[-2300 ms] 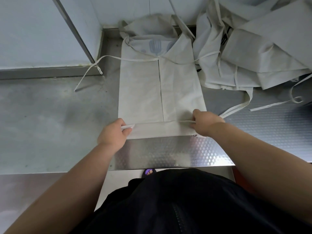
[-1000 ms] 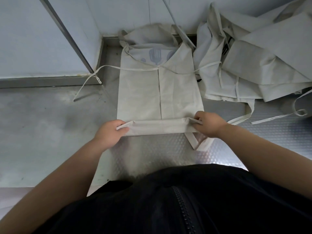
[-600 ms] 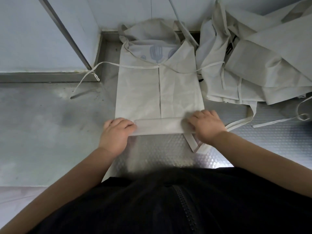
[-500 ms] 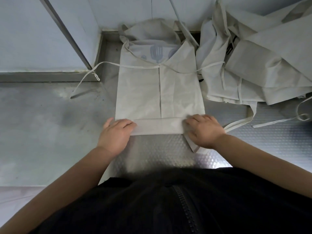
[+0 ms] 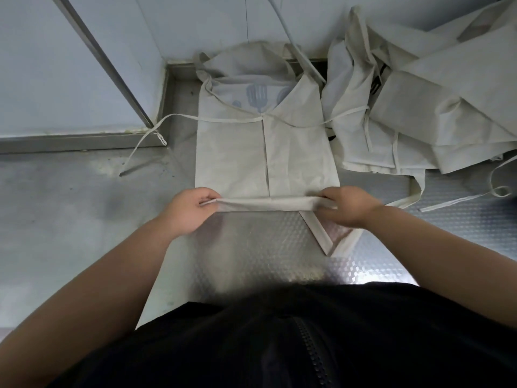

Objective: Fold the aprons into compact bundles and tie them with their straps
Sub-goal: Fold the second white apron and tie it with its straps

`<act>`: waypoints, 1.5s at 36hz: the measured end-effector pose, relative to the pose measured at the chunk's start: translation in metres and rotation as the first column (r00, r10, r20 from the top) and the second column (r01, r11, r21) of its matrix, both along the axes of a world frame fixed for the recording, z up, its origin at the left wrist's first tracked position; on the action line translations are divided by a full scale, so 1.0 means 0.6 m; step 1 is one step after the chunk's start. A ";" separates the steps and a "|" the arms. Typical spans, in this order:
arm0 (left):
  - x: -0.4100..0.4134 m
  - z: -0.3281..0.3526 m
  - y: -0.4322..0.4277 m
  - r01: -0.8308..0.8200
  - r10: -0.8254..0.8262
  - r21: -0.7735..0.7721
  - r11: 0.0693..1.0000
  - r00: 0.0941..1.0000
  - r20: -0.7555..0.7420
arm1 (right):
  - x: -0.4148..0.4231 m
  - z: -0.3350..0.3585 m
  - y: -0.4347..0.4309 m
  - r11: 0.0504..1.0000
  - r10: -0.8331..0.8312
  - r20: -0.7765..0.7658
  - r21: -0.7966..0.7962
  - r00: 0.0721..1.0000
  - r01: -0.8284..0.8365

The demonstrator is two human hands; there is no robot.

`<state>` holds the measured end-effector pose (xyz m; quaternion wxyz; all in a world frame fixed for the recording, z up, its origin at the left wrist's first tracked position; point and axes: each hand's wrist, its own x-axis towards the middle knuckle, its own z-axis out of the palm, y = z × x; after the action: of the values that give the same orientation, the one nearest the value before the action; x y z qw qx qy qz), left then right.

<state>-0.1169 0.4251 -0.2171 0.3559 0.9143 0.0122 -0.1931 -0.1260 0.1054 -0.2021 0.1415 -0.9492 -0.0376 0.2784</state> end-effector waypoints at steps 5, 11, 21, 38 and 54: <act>0.015 -0.010 0.008 -0.161 0.161 0.034 0.986 0.987 0.026 | 0.029 -0.009 -0.002 0.980 -0.177 -0.028 0.091 0.984 0.178; 0.017 -0.032 -0.006 -0.340 0.324 0.142 0.930 0.938 0.122 | 0.043 -0.026 0.003 0.943 -0.332 0.087 0.065 0.939 0.327; -0.011 -0.055 0.004 0.170 -0.379 0.483 0.859 0.845 0.377 | 0.012 -0.036 0.020 0.929 0.287 0.203 -0.296 0.936 -0.221; 0.063 0.016 0.014 0.080 -0.072 0.046 0.996 0.985 -0.159 | 0.071 0.006 0.006 0.997 0.048 0.002 -0.054 0.999 -0.048; 0.012 -0.042 -0.008 0.315 -0.451 0.424 0.849 0.850 0.271 | 0.046 -0.035 0.033 0.938 0.316 0.118 -0.191 0.941 -0.290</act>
<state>-0.1094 0.4203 -0.2423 0.1299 0.9667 -0.2035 -0.0846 -0.0985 0.1251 -0.2231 0.0118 -0.9586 -0.1701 0.2282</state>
